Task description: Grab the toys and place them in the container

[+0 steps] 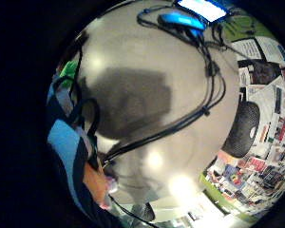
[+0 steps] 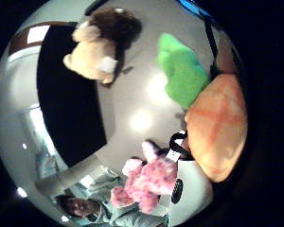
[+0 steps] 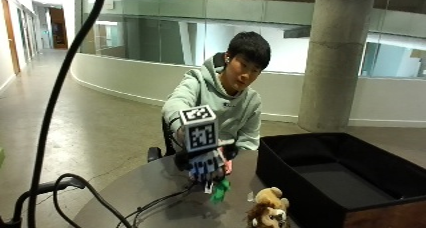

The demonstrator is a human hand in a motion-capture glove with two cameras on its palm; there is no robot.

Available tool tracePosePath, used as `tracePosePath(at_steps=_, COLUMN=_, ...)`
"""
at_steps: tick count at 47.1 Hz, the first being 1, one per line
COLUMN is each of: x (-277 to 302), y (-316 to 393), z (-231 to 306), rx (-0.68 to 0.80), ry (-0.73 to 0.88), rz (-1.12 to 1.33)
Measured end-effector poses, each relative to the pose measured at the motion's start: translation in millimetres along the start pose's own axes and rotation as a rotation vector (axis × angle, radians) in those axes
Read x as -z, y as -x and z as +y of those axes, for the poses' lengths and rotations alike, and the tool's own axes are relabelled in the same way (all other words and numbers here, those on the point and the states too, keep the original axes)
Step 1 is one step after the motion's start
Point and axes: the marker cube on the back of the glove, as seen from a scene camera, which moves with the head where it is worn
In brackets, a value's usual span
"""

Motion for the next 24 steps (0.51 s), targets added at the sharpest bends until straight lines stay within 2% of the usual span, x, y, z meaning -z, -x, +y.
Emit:
tracePosePath(at_steps=5, x=58, y=33, z=7, rx=0.063, ry=-0.104, rz=-0.014)
tracePosePath(at_steps=13, x=140, y=111, z=24, rx=0.108, ry=-0.172, rz=0.031)
tracePosePath(at_steps=24, x=184, y=218, z=21, rx=0.25, ry=-0.333, rz=0.058)
